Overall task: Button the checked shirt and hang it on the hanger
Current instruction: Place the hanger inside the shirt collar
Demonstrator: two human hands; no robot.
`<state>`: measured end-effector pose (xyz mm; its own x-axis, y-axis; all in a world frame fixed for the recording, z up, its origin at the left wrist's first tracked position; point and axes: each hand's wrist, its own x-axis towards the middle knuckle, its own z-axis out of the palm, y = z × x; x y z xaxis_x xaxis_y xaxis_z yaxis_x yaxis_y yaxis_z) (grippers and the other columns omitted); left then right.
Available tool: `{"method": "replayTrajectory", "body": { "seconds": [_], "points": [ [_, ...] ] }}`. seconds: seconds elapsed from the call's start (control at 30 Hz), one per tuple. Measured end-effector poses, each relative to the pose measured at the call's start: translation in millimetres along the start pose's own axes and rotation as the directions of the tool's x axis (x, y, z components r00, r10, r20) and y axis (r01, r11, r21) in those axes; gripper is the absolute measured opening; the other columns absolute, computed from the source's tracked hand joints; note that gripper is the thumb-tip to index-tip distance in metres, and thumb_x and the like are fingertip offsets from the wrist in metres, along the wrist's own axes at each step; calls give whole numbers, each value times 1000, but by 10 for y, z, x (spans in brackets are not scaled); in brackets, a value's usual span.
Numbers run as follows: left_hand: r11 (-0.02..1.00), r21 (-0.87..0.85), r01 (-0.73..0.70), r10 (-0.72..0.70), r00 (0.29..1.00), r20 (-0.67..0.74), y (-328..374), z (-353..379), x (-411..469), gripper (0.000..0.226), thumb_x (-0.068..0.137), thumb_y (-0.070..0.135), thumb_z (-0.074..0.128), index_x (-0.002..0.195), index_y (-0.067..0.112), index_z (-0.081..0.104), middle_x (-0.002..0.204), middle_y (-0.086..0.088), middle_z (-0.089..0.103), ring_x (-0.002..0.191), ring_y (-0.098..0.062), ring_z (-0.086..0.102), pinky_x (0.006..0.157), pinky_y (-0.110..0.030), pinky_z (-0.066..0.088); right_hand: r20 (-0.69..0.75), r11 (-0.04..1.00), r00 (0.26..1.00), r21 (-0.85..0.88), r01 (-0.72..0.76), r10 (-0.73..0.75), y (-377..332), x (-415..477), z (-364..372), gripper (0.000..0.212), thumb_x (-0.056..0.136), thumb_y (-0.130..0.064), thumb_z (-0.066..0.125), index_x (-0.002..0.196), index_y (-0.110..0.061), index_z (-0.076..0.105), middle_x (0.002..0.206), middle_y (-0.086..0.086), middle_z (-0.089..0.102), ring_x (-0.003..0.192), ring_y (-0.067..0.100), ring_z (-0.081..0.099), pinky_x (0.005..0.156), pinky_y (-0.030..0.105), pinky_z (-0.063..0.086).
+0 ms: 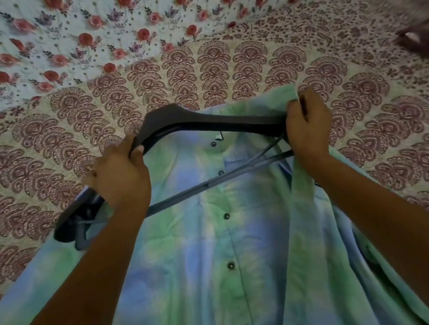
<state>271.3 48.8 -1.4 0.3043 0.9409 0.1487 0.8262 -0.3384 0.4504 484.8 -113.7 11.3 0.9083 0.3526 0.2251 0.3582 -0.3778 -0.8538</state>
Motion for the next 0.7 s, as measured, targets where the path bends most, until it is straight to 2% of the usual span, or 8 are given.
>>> {"method": "replayTrajectory", "body": {
  "seconds": [0.07, 0.17, 0.27, 0.37, 0.47, 0.6, 0.63, 0.7],
  "points": [
    [1000, 29, -3, 4, 1000, -23, 18, -24, 41, 34, 95, 26, 46, 128, 20, 53, 112, -25, 59, 99, -44, 55, 95, -57, 38, -53, 999, 998, -3, -42, 42, -18, 102, -58, 34, 91, -13, 43, 62, -24, 30, 57, -8, 34, 52, 2, 31, 53, 30, 17],
    [994, 94, 55, -49, 997, -63, -57, -57, 97, 33, 95, 23, 47, 127, 20, 54, 106, -26, 60, 98, -43, 54, 97, -54, 32, -68, 1000, 997, -19, -23, 22, 29, 182, -125, 28, 93, -13, 43, 67, -19, 36, 59, -11, 34, 53, 1, 32, 55, 25, 18],
    [994, 92, 53, -50, 998, -34, -28, 21, 81, 34, 93, 23, 49, 127, 22, 54, 106, -26, 61, 98, -44, 55, 96, -54, 36, 23, 999, 999, 20, 44, -44, 20, 86, -42, 26, 95, -13, 42, 70, -21, 37, 60, -12, 36, 53, 0, 34, 51, 26, 19],
    [999, 38, -11, 10, 1000, 25, 239, 161, 10, 33, 93, 26, 48, 125, 25, 55, 108, -22, 61, 100, -40, 55, 94, -50, 36, 134, 992, 987, 92, 82, -94, -70, -68, 145, 15, 93, -21, 39, 89, -14, 52, 58, -13, 38, 48, -1, 35, 46, 13, 24],
    [995, 12, -95, 94, 993, 65, 641, 283, -112, 33, 94, 26, 47, 127, 26, 53, 112, -17, 58, 106, -36, 51, 93, -45, 30, 277, 986, 948, 104, 134, -158, -154, -197, 313, 30, 90, -27, 37, 103, -12, 60, 56, -7, 44, 49, 3, 36, 48, 23, 27],
    [989, -22, -149, 150, 984, 99, 837, 426, -154, 30, 94, 25, 48, 123, 27, 55, 109, -15, 59, 105, -36, 52, 91, -46, 32, 354, 984, 921, 134, 121, -161, -103, -207, 350, 31, 94, -23, 38, 111, -12, 61, 73, 21, 61, 62, 29, 53, 57, 36, 41],
    [990, -42, -137, 141, 985, 103, 826, 452, -133, 30, 94, 24, 48, 123, 26, 55, 110, -15, 59, 105, -37, 52, 92, -47, 32, 379, 985, 914, 144, 97, -145, -74, -194, 332, 28, 96, -22, 39, 109, -13, 62, 71, 17, 60, 60, 27, 51, 57, 36, 39],
    [987, -93, -129, 138, 985, 101, 785, 476, -97, 31, 93, 25, 50, 123, 25, 56, 111, -15, 59, 106, -37, 52, 93, -48, 33, 407, 989, 907, 132, 63, -112, -40, -175, 302, 25, 97, -26, 40, 91, -17, 63, 60, 1, 49, 53, 11, 41, 56, 30, 32]
  ]
}}
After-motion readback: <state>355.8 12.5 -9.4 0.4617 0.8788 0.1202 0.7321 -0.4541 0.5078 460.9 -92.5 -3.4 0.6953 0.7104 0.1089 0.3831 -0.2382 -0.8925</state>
